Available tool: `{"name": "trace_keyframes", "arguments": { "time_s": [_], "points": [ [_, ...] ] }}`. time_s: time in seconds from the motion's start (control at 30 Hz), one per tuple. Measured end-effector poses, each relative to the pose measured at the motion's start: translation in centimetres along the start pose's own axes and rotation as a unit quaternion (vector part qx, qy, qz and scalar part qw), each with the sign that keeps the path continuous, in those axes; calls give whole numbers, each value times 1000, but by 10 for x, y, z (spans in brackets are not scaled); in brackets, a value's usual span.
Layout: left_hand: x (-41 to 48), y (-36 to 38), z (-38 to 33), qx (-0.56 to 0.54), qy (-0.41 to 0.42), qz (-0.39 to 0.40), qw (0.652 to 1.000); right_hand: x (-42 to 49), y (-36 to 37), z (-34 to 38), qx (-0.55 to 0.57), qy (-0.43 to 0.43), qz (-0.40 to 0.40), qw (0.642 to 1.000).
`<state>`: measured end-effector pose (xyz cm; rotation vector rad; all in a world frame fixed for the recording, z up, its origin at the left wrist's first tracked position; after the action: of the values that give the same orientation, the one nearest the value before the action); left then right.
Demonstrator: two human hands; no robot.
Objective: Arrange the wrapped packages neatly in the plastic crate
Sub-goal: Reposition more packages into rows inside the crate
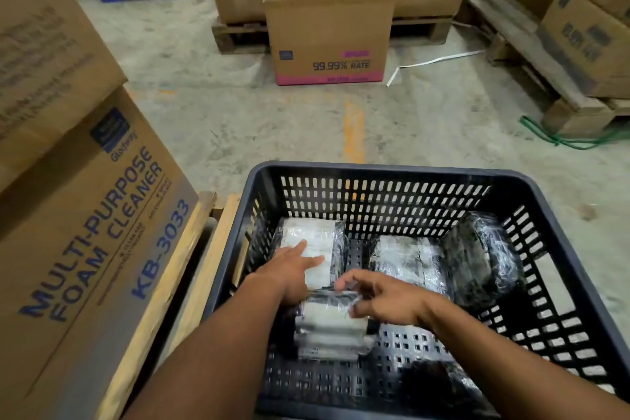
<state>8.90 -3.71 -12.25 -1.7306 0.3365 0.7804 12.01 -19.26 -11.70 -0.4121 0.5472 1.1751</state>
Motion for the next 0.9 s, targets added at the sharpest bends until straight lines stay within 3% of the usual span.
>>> {"name": "trace_keyframes", "arguments": {
  "time_s": [0.23, 0.37, 0.5, 0.67, 0.8, 0.9],
  "points": [
    [-2, -19, 11, -208, -48, -54, 975, 7, -5, 0, -24, -50, -67, 996],
    [-10, -28, 11, -340, -52, -83, 935, -7, -40, 22, 52, -64, -81, 993],
    [-24, -37, 2, -473, -31, -61, 879, -31, -88, 31, 186, -79, -163, 966],
    [-38, -57, 5, -540, -26, -87, 837, -36, -95, 25, 318, -80, -156, 932],
    [-51, -75, -3, -539, 7, -84, 838, -38, -97, 42, 335, -107, -145, 925],
    [-54, -84, -9, -608, 28, -115, 785, -37, -102, 60, 377, -166, -191, 891]
  ]
}}
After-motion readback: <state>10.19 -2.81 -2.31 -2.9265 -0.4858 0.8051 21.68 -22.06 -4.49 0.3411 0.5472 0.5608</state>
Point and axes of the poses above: each hand's wrist, its own x-axis towards the middle knuckle, its own y-axis out of the palm, z = x × y, the point moved 9 cm from there along x, towards the middle knuckle, and after that the axes turned 11 degrees about x, right-handed, at the moved point
